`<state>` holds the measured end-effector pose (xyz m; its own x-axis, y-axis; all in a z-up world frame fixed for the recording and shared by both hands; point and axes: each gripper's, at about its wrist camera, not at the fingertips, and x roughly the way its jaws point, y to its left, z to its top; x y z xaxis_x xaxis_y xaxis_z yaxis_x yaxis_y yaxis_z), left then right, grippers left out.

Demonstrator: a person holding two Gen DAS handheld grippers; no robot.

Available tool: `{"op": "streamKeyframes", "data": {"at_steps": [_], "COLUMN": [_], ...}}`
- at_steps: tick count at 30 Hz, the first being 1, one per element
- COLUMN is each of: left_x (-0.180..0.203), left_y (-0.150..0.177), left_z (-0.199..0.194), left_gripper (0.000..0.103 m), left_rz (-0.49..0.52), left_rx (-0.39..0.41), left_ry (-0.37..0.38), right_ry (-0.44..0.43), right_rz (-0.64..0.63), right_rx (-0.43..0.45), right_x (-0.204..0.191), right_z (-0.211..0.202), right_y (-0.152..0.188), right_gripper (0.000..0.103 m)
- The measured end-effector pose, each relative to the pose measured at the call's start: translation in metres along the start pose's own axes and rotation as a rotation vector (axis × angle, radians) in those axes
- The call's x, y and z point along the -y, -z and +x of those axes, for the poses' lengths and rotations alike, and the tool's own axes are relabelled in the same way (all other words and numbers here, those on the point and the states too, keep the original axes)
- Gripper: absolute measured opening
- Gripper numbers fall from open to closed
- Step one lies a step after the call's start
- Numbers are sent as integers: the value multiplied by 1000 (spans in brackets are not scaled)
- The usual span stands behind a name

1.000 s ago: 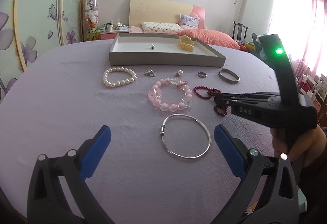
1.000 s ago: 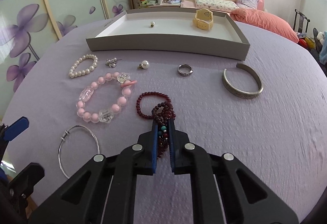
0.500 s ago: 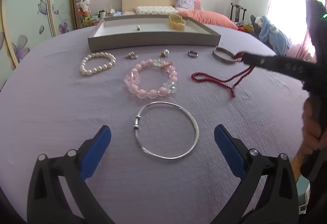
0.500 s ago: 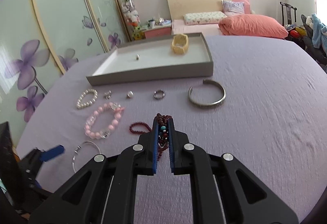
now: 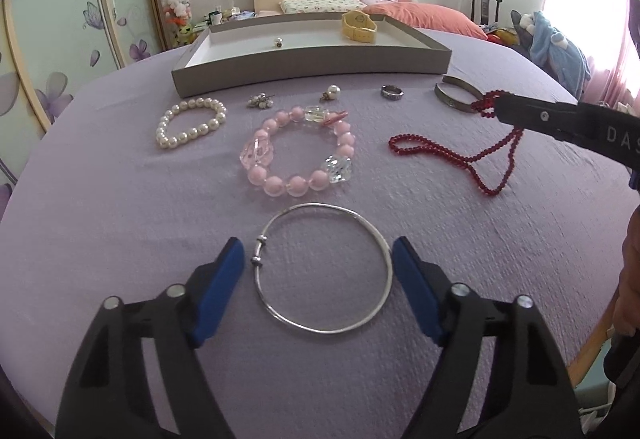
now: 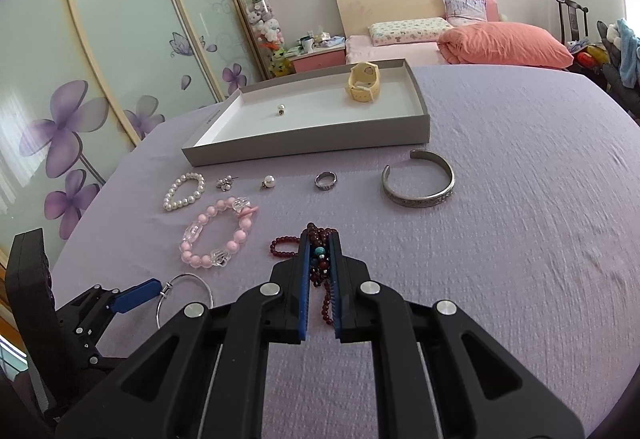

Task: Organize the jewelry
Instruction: 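Grasp the dark red bead necklace with the right tool while the left tool grasps the silver bangle, then carry the silver bangle and red bead necklace into the tray and release both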

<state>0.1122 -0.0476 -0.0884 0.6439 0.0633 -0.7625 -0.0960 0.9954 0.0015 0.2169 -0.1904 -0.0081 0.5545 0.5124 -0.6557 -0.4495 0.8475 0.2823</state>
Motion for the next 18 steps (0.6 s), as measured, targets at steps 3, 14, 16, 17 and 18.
{"op": "streamKeyframes", "data": {"at_steps": [3, 14, 16, 17, 18], "left_x": [2, -28, -35, -39, -44], "left_y": [1, -6, -10, -12, -15], "left_z": [-1, -16, -23, -26, -29], "left_gripper": [71, 71, 71, 71, 71], "left_rz": [11, -64, -76, -82, -88], "left_rx": [4, 31, 49, 58, 70], "left_ry": [0, 18, 8, 3, -6], "right_ry": [-2, -11, -11, -12, -12], "right_rz": [0, -28, -34, -37, -38], "right_rx": [2, 75, 97, 109, 116], "right_x": [-1, -11, -13, -13, -14], "right_z": [-1, -23, -28, -31, -32], "right_y": [0, -17, -23, -25, -27], "right_gripper": [9, 9, 9, 9, 9]}}
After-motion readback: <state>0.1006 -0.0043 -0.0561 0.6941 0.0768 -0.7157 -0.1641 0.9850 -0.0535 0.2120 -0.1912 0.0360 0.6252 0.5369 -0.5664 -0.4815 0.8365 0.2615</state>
